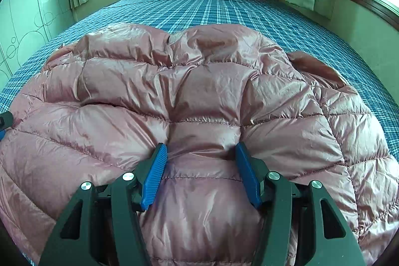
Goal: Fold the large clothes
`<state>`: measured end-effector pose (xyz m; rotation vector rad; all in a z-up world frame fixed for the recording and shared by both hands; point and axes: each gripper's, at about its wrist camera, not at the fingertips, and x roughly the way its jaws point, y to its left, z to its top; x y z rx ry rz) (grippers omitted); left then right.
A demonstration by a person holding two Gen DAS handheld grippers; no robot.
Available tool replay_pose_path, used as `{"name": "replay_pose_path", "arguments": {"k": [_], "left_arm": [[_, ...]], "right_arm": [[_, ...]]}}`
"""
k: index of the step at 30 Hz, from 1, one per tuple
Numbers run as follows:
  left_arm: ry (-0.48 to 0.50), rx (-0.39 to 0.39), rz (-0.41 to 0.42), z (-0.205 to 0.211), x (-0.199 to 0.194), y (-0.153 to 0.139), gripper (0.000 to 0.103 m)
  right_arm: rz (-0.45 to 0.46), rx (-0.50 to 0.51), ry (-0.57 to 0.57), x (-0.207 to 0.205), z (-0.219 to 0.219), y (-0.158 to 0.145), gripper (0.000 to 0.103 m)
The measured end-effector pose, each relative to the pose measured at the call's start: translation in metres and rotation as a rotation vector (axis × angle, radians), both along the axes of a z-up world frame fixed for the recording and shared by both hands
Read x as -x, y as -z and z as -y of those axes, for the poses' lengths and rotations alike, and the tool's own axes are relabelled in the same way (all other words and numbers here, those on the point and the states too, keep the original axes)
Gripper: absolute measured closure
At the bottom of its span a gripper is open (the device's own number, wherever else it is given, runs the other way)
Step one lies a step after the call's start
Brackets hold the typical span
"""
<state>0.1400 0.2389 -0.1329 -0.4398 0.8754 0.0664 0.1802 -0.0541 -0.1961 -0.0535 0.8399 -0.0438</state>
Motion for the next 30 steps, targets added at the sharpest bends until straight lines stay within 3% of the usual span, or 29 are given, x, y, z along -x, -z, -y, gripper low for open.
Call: {"name": "replay_pose_path", "arguments": {"k": [8, 12, 14, 17, 19, 25, 30], "left_arm": [[-0.031, 0.199, 0.04, -0.021, 0.001, 0.006, 0.028], [-0.046, 0.152, 0.065, -0.031, 0.009, -0.001, 0.028], [-0.032, 0.169, 0.047, -0.037, 0.009, 0.005, 0.028], [-0.008, 0.326, -0.021, -0.047, 0.004, 0.031, 0.028], [-0.027, 0.406, -0.005, -0.052, 0.004, 0.041, 0.026], [0.015, 0.484, 0.005, -0.042, -0.009, 0.043, 0.024], [-0.051, 0.513, 0.009, -0.038, -0.012, 0.048, 0.043]], "right_arm": [[0.0, 0.0, 0.0, -0.001, 0.0, 0.001, 0.046], [0.0, -0.001, 0.0, 0.0, 0.0, 0.001, 0.046], [0.001, 0.0, 0.001, 0.0, -0.001, 0.001, 0.046], [0.001, -0.001, 0.001, 0.0, -0.001, 0.0, 0.046], [0.0, 0.0, 0.001, 0.0, -0.001, 0.0, 0.046], [0.001, 0.004, 0.002, 0.0, -0.002, 0.0, 0.046], [0.002, 0.004, 0.002, 0.001, -0.002, -0.001, 0.046]]}}
